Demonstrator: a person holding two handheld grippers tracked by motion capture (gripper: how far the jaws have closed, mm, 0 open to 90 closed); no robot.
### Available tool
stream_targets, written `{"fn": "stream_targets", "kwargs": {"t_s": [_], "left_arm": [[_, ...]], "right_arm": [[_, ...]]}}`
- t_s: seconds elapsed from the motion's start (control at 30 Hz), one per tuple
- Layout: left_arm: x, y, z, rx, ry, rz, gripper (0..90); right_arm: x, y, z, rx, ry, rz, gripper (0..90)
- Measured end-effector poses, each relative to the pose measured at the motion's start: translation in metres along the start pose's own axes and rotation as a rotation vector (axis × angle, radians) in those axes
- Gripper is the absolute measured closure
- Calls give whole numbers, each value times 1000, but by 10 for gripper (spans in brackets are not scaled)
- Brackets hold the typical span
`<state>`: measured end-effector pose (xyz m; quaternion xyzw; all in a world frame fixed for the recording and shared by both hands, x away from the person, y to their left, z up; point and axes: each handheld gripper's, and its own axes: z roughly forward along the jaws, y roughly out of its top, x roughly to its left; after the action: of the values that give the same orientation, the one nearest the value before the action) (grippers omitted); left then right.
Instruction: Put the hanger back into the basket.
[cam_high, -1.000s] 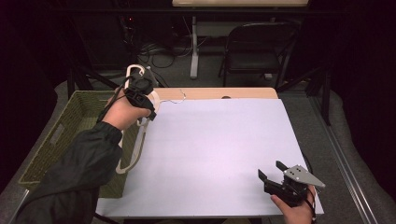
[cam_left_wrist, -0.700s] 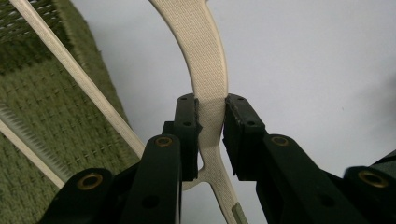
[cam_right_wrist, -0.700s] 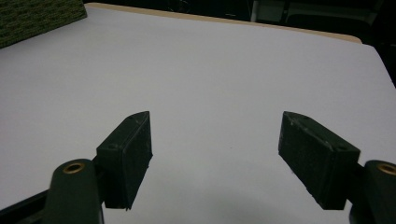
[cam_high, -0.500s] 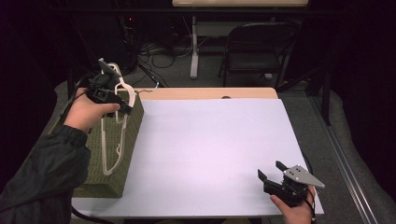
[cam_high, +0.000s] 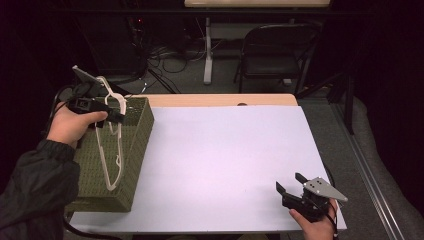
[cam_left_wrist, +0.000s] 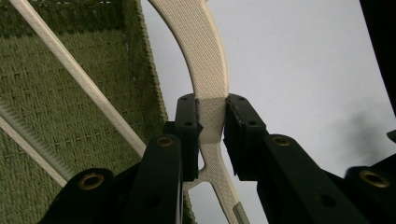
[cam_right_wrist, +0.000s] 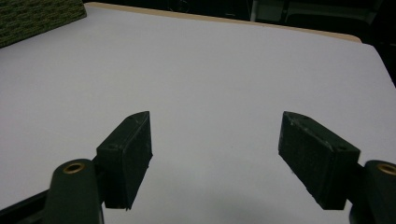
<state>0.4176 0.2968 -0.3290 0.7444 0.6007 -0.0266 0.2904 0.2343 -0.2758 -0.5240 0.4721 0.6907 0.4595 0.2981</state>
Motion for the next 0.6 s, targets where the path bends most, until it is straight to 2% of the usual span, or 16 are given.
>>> {"fn": "stream_targets", "kwargs": {"t_s": [0.1, 0.2, 0.3, 0.4, 0.47, 0.57, 0.6], "left_arm": [[6, -2, 1, -8, -18, -42, 757], [12, -3, 2, -10, -35, -61, 756], [18, -4, 3, -4, -34, -67, 757], [24, -7, 3, -13, -45, -99, 756], [31, -9, 2, -13, -49, -94, 756], [38, -12, 2, -20, -68, -126, 756], [41, -12, 2, -18, -70, -120, 757]], "right_arm": [[0, 0, 0, 7, 1, 0, 256], [0, 0, 0, 3, -1, 0, 256], [0, 0, 0, 3, -1, 1, 256], [0, 0, 0, 3, 0, 0, 256], [0, 0, 0, 6, 0, 0, 256], [0, 0, 1, 2, 0, 1, 256], [0, 0, 1, 2, 0, 0, 256]]}}
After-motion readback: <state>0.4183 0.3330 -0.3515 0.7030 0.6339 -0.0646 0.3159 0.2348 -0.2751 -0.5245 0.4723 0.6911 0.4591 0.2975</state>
